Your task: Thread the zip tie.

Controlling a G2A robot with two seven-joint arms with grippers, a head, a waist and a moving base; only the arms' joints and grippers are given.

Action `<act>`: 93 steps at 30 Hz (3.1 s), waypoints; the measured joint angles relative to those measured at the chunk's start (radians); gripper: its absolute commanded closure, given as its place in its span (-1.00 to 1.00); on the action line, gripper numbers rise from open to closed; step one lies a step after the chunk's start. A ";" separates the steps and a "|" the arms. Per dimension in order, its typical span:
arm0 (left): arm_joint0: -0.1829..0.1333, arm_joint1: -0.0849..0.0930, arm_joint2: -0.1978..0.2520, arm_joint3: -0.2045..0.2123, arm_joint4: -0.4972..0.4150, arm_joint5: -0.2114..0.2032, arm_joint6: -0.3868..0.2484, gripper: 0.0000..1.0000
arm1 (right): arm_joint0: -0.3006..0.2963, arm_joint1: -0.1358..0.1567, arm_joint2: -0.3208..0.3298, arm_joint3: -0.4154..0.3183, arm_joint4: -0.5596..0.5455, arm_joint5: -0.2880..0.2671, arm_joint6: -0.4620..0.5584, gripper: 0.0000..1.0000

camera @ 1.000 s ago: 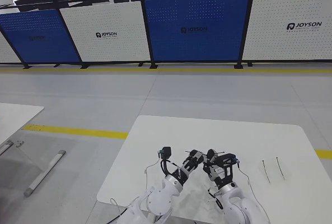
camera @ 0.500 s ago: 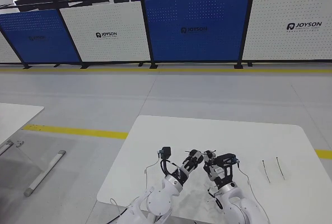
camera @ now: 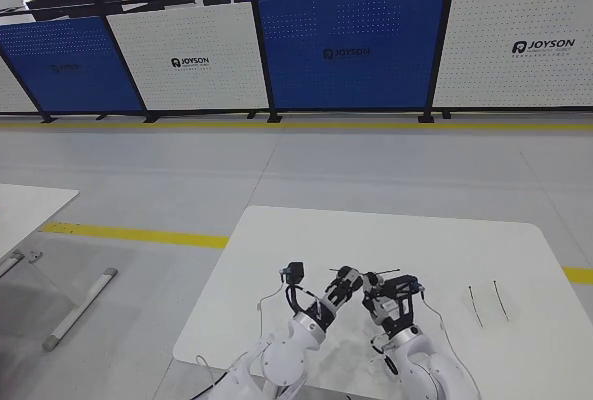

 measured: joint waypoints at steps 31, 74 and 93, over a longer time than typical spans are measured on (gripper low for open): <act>0.007 -0.008 -0.063 -0.069 -0.285 0.108 -0.025 1.00 | -0.054 0.049 0.115 -0.032 -0.154 -0.137 -0.115 -1.00; -0.021 -0.021 -0.024 -0.033 -0.319 0.104 -0.006 1.00 | 0.046 0.030 0.028 0.024 -0.009 -0.136 -0.020 0.10; -0.029 -0.025 0.001 -0.021 -0.299 0.112 -0.009 1.00 | 0.042 0.033 0.030 0.006 -0.007 -0.145 -0.033 0.40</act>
